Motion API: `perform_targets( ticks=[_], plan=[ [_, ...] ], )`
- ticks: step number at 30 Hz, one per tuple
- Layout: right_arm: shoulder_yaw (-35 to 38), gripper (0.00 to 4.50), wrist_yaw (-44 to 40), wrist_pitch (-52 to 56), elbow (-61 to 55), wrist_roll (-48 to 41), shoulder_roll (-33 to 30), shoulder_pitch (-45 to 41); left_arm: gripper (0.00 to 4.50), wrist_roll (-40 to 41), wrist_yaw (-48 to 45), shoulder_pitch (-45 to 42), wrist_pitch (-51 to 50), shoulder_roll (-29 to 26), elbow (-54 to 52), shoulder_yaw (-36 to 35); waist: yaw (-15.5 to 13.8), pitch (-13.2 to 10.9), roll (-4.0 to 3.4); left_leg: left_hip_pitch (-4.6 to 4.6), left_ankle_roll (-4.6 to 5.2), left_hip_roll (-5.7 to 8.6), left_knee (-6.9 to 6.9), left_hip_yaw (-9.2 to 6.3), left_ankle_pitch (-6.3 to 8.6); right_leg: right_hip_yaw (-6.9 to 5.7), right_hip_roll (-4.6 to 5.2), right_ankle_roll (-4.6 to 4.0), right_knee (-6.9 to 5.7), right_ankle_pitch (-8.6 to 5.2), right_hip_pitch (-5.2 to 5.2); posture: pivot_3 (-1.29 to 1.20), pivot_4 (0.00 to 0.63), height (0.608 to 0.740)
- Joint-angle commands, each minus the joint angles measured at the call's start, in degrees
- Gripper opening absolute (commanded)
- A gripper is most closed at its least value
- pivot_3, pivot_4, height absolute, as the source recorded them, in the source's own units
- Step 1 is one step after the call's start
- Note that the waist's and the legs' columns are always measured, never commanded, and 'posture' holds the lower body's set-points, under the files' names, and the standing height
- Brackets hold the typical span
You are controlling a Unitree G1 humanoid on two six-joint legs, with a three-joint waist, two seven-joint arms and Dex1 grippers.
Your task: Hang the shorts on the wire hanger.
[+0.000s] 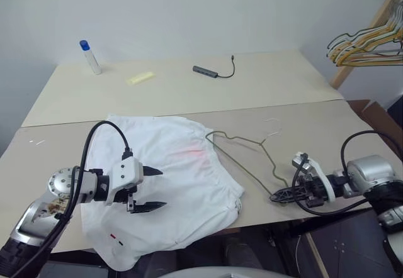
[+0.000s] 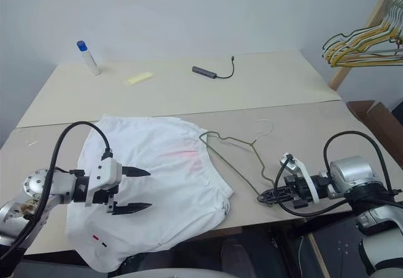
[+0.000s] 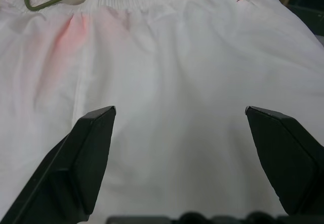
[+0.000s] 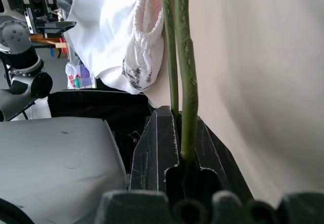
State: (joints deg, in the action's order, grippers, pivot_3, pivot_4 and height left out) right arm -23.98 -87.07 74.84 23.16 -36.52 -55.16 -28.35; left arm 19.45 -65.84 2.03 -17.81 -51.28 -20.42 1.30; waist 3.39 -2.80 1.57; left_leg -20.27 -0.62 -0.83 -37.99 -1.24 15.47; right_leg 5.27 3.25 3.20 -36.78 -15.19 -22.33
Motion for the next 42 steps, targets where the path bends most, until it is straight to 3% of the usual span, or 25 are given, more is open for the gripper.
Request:
perform_targets(
  ticks=[1, 21, 34, 42],
  plan=[
    [1.6, 0.0, -2.4, -1.1, -0.5, 0.0, -1.9, 0.4, 4.45, 0.6, 0.3, -1.0, -0.2, 0.1, -1.2, -0.3, -0.1, 0.0, 0.0, 0.0, 0.0, 0.0, 0.0, 0.0, 0.0, 0.0, 0.0, 0.0, 0.0, 0.0, 0.0, -0.02, 0.0, 0.74],
    [2.4, 0.0, -5.2, -2.1, -6.1, -2.8, -2.9, 2.5, 4.45, -0.1, 0.7, 0.4, 0.4, 0.3, -1.6, -0.2, 0.0, 0.0, -0.01, 0.02, 0.0, -0.02, -0.04, 0.0, 0.0, 0.01, -0.03, 0.0, -0.04, 0.0, 0.02, 0.01, 0.0, 0.74],
    [-6.1, 0.0, -5.4, -6.2, -7.0, -2.0, -5.0, -1.4, 4.45, -0.9, 2.4, 1.4, 0.7, 0.8, -2.7, 0.5, -1.2, 0.0, -0.02, 0.04, 0.0, -0.02, -0.07, 0.01, 0.0, 0.0, -0.03, -0.02, -0.07, 0.01, 0.02, 0.03, 0.0, 0.74],
    [-7.1, 0.0, -5.4, -9.0, -3.4, -1.9, -6.6, -2.2, 4.45, -2.3, 3.1, 2.7, 1.4, 0.9, -2.9, 1.0, -1.6, 0.0, -0.03, 0.04, 0.0, -0.01, -0.1, 0.02, 0.0, 0.0, -0.02, -0.04, -0.09, 0.02, 0.02, 0.03, 0.0, 0.74]
  ],
)
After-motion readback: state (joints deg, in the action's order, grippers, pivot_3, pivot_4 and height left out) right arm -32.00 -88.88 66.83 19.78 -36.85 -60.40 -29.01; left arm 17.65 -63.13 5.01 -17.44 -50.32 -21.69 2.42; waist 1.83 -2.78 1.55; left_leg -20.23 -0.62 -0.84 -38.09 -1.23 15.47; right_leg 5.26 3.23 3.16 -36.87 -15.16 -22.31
